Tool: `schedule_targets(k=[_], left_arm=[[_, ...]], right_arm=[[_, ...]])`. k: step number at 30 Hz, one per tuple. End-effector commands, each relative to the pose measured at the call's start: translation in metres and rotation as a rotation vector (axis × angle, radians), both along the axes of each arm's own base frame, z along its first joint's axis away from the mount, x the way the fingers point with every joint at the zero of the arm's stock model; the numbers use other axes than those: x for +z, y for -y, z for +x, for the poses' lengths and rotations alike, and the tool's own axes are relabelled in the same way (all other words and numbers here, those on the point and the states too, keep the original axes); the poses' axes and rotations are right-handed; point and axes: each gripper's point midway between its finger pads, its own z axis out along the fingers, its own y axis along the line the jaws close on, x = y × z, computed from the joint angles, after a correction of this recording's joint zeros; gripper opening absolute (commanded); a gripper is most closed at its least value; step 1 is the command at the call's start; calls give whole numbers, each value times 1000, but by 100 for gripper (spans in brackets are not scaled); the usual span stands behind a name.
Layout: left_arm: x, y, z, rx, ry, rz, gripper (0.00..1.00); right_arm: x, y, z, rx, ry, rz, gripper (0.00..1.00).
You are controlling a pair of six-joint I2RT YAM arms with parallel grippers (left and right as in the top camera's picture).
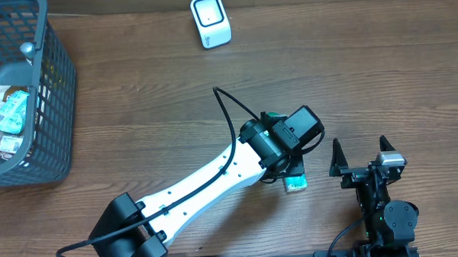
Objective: Scan the item barcode
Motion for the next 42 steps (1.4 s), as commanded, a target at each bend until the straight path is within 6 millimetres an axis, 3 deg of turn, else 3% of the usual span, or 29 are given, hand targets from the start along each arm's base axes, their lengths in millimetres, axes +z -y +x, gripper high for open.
schedule_targets(k=[1, 6, 8, 10, 13, 14, 15, 20, 31, 37, 42], left_arm=[[-7, -2, 4, 30, -8, 1, 27], [-19, 0, 9, 134, -33, 8, 19], [-25, 6, 7, 157, -47, 0, 21], [-30, 13, 8, 170, -51, -13, 31], [-40, 24, 12, 165, -56, -35, 31], [-44, 26, 13, 165, -57, -37, 35], [-47, 28, 13, 166, -63, -40, 41], [-55, 29, 14, 210, -100, -43, 46], [-82, 27, 11, 233, -152, 5, 42], [-97, 28, 4, 189, -209, 14, 47], [-105, 19, 5, 201, -222, 50, 40]], right_arm=[[-2, -2, 0, 13, 3, -4, 100], [-2, -2, 0, 13, 3, -4, 100], [-2, -2, 0, 13, 3, -4, 100], [-2, -2, 0, 13, 3, -4, 100], [-2, -2, 0, 13, 3, -4, 100], [-2, -2, 0, 13, 3, -4, 100], [-2, -2, 0, 13, 3, -4, 100], [-2, -2, 0, 13, 3, -4, 100], [-2, -2, 0, 13, 3, -4, 100], [-2, -2, 0, 13, 2, -4, 100], [-2, -2, 0, 13, 3, -4, 100]])
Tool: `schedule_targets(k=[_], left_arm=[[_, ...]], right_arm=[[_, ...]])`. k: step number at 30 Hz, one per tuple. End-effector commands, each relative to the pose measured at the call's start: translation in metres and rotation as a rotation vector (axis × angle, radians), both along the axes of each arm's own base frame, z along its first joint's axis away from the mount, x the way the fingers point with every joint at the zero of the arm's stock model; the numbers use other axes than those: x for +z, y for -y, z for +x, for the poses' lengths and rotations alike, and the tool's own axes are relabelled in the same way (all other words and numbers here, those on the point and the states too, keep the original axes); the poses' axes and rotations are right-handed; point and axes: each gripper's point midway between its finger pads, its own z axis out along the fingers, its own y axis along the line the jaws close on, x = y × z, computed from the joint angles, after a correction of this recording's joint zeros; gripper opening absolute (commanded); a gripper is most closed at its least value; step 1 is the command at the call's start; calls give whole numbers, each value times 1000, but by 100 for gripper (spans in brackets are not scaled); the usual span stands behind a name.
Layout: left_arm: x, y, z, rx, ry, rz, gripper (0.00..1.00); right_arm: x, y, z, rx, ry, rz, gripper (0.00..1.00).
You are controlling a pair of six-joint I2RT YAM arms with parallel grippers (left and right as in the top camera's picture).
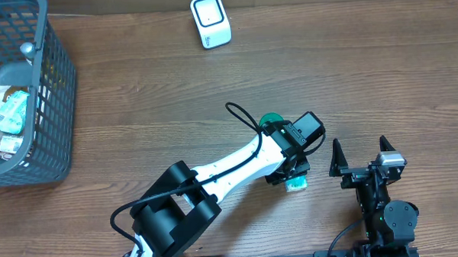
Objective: Scan the item barcode
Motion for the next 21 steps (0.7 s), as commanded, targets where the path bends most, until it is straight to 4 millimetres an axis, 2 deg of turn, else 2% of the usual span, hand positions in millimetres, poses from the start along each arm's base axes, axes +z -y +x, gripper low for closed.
schedule_targets(k=[1, 7, 14, 21], left_arm=[[-14, -9, 1, 2, -30, 35, 40], [-15, -16, -2, -12, -33, 67, 43], [-16, -11, -2, -19, -14, 55, 36], [-10, -1, 7, -83, 38, 22, 46]], right_arm=[[-2, -2, 0, 13, 2, -4, 100], [-2, -2, 0, 13, 3, -4, 100], [-2, -2, 0, 13, 3, -4, 100], [-2, -2, 0, 13, 3, -4, 100]])
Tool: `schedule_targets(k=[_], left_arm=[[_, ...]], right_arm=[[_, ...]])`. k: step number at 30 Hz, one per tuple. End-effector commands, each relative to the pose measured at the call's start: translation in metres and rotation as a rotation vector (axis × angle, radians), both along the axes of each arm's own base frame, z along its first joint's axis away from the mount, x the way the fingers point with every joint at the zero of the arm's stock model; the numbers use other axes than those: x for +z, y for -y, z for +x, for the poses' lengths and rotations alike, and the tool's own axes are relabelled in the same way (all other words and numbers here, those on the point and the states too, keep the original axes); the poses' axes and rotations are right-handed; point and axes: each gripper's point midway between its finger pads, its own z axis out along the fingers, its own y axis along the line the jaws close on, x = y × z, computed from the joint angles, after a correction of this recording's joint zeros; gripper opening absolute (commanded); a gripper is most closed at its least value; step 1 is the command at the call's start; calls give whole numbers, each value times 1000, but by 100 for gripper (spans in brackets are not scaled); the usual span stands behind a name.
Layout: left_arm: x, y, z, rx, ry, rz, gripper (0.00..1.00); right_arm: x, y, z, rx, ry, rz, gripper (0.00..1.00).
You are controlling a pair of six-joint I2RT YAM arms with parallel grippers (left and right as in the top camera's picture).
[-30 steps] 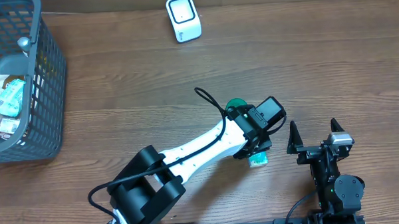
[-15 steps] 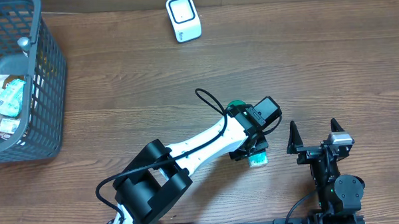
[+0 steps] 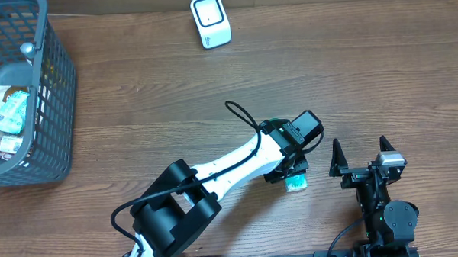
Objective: Scan the item barcode
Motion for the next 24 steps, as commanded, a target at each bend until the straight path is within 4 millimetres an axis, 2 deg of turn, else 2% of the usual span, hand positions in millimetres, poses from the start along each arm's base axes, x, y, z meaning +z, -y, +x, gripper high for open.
schedule_targets(k=[1, 4, 7, 16, 24], left_arm=[[-5, 4, 2, -84, 29, 11, 49], [3, 8, 3, -109, 49, 10, 55], [12, 2, 5, -114, 93, 71, 61], [20, 9, 3, -163, 212, 135, 58], [18, 17, 3, -210, 224, 113, 64]], right_arm=[[-2, -2, 0, 13, 2, -4, 100], [-2, -2, 0, 13, 3, -4, 100], [-2, -2, 0, 13, 3, -4, 100], [-2, -2, 0, 13, 3, -4, 100], [-2, -2, 0, 13, 3, -4, 100]])
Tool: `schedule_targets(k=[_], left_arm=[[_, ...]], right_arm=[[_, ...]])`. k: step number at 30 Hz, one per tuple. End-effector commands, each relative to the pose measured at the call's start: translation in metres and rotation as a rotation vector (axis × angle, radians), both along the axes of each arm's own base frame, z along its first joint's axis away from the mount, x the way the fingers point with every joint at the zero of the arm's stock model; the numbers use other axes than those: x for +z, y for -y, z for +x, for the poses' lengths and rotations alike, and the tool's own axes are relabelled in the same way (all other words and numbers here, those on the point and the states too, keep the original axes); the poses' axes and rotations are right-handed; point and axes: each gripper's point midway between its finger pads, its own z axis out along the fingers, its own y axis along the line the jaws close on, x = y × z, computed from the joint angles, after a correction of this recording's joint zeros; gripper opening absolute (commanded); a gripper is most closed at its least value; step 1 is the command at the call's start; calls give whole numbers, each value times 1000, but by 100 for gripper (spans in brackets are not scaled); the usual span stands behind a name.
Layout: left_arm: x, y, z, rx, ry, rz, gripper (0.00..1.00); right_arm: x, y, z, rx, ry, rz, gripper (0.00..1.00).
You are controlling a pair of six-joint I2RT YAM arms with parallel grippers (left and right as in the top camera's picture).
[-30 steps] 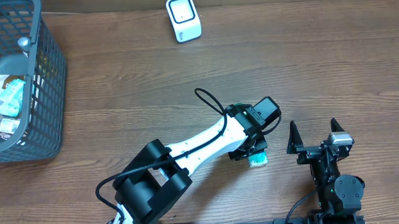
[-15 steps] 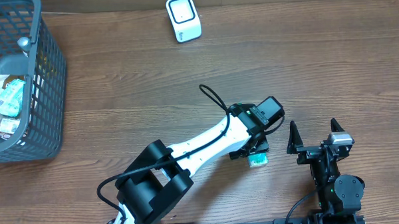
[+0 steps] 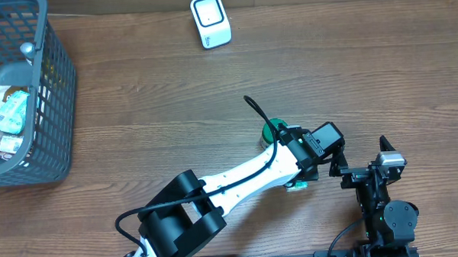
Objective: Scan the item barcode
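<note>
A small teal-and-white packet [image 3: 296, 186] lies on the table right of centre, mostly covered by my left gripper [image 3: 307, 171]. That gripper hangs low over it, with the black wrist block [image 3: 326, 139] above. Its fingers are hidden under the wrist, so their state does not show. A white barcode scanner [image 3: 210, 21] stands at the far edge, well away from the packet. My right gripper [image 3: 360, 158] rests at the near right, open and holding nothing, its left finger [image 3: 335, 157] close beside the left wrist.
A dark wire basket [image 3: 56, 96] with several wrapped goods stands at the far left. A black cable [image 3: 259, 116] loops up off the left arm. A green round piece [image 3: 272, 130] shows beside the left arm's wrist.
My left wrist has shifted to the right and slightly toward the near edge, ending close to the right gripper. The packet lies where it was, with less of it showing. The right arm is unchanged.
The left gripper hung over the packet with the arm stretched out low. Then the arm's elbow had come up while the gripper stayed over the packet. Now the wrist is further right; the packet has kept its spot throughout.
</note>
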Motion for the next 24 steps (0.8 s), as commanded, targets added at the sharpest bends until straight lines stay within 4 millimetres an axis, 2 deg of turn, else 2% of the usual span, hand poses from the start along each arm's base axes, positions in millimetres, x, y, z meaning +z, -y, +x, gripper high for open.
schedule_targets(k=[1, 8, 18, 24], left_arm=[[1, 8, 9, -63, 55, -1, 65], [-3, 13, 3, -165, 76, 23, 70], [-22, 15, 0, -357, 81, 73, 74], [-23, 5, 5, -360, 103, 129, 63]], right_arm=[[-2, -2, 0, 13, 3, -4, 100], [-2, -2, 0, 13, 3, -4, 100], [-2, -2, 0, 13, 3, -4, 100], [-2, -2, 0, 13, 3, -4, 100]])
